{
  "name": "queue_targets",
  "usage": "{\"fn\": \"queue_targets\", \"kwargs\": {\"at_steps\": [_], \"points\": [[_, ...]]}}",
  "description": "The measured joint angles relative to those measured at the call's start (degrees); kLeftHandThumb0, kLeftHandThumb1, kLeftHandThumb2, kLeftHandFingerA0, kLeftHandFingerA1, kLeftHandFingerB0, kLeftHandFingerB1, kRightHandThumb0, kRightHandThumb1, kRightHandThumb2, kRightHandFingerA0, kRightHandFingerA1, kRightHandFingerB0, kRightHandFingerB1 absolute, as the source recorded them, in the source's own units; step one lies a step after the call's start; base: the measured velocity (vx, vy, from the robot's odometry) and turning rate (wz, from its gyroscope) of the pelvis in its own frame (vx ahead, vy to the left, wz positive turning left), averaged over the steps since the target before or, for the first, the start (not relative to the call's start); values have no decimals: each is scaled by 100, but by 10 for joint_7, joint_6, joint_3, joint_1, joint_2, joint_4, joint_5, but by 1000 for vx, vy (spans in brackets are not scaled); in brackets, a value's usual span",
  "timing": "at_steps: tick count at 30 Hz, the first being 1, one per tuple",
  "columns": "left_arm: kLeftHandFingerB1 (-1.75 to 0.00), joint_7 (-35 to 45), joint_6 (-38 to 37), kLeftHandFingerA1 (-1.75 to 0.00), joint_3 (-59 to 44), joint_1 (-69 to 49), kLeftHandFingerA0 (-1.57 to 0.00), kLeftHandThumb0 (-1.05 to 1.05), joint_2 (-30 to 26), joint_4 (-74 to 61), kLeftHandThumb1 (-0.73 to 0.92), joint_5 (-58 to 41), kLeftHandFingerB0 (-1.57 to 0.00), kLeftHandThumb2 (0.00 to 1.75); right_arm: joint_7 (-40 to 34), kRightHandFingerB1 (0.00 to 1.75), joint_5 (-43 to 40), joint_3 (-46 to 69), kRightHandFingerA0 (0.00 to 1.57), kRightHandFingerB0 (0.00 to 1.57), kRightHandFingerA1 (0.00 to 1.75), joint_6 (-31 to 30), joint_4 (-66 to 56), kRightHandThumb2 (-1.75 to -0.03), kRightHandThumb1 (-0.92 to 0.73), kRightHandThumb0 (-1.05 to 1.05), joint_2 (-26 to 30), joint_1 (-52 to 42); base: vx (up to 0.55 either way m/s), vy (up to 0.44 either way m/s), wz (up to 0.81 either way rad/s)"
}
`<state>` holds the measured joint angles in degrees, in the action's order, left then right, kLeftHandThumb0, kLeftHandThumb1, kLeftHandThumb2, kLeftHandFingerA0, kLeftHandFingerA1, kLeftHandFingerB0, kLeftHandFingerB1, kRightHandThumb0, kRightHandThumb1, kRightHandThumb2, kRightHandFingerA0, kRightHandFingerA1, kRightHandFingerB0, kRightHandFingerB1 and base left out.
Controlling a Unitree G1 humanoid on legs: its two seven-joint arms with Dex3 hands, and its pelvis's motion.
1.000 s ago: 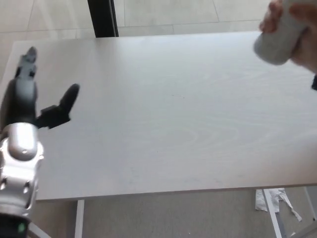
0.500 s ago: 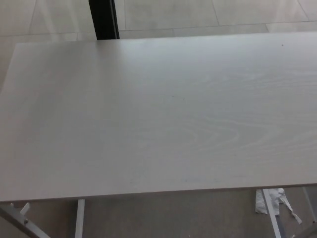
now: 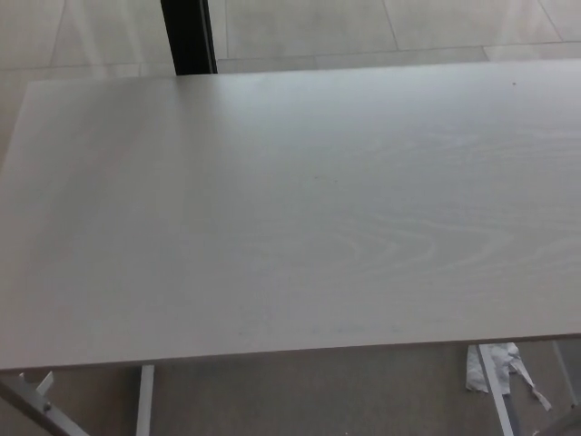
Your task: Pick up a bottle and hand it
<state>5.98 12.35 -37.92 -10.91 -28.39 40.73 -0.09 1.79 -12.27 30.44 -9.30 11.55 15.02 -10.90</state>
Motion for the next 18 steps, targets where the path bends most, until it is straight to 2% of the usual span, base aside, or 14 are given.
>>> {"fn": "queue_targets", "kwargs": {"at_steps": [1, 2, 3, 4, 6, 7, 9, 10, 11, 14, 15, 16, 17, 18], "points": [[-30, 9, -3, -51, 5, 2, -18, -80, 0, 7, 63, -3, -6, 60, 1, 58, 0, 0, 135, 29, 142, 0, 1, -84, -47, -71, 0, 0, 0, 0, 0], [-33, 16, -5, -59, 8, 3, -22, -84, 0, 12, 53, -5, -3, 92, 1, 58, -1, 0, 134, 28, 142, 0, 2, -84, -47, -71, 0, 0, 0, 0, 0], [-37, 28, -10, -59, 14, 6, -22, -81, 0, 20, 51, -9, -5, 91, 2, 55, -1, 2, 127, 34, 156, 0, 3, -60, -58, -68, 0, -1, 0, 0, 0], [-43, 37, -14, -58, 19, 10, -26, -84, 0, 26, 53, -12, -8, 89, 4, 58, -2, 4, 131, 30, 147, 0, 4, -80, -48, -72, 1, -3, 0, 0, 0], [-45, 53, -23, -58, 24, 26, -23, -76, 0, 42, 48, -21, -7, 88, 7, 57, -5, 9, 129, 28, 147, 0, 5, -80, -49, -72, 2, -8, 0, 0, 0], [-37, 62, -27, -56, 24, 36, -32, -77, 0, 50, 61, -28, -16, 58, 8, 52, -6, 12, 121, 33, 157, 0, 4, -60, -60, -64, 3, -10, 0, 0, 0], [-37, 80, -36, -56, 24, 58, -32, -77, 0, 62, 61, -41, -16, 58, 11, 52, -9, 17, 121, 33, 157, 0, 3, -60, -60, -64, 5, -17, 0, 0, 0], [-37, 87, -41, -58, 24, 66, -40, -75, 0, 66, 60, -47, -18, 58, 12, 54, -11, 18, 129, 26, 146, 0, 3, -81, -49, -69, 5, -19, 0, 0, 0], [-37, 94, -46, -60, 27, 72, -46, -76, -1, 68, 59, -52, -20, 59, 14, 55, -13, 19, 128, 27, 147, 0, 3, -80, -49, -70, 5, -22, 0, 0, 0], [-37, 108, -64, -63, 44, 78, -49, -74, -2, 75, 60, -59, -19, 58, 19, 55, -15, 22, 128, 26, 149, 1, 3, -79, -50, -71, 6, -32, 0, 0, 0], [-36, 115, -71, -60, 47, 79, -55, -73, -2, 78, 59, -61, -22, 58, 19, 51, -16, 23, 118, 31, 164, 1, 3, -61, -59, -66, 6, -35, 0, 0, 0], [-49, 119, -76, -68, 48, 78, -62, -78, -2, 79, 52, -64, -26, 90, 20, 52, -16, 24, 119, 31, 165, 1, 3, -61, -59, -67, 7, -37, 0, 0, 0], [-49, 124, -83, -68, 49, 76, -62, -78, -1, 82, 52, -67, -26, 90, 20, 52, -17, 24, 119, 31, 165, 0, 3, -61, -59, -67, 7, -38, 0, 0, 0], [-38, 128, -89, -54, 49, 74, -76, -67, -1, 83, 64, -70, -48, 59, 20, 56, -17, 25, 131, 29, 149, 0, 1, -79, -48, -71, 7, -40, 0, 0, 0]]}}
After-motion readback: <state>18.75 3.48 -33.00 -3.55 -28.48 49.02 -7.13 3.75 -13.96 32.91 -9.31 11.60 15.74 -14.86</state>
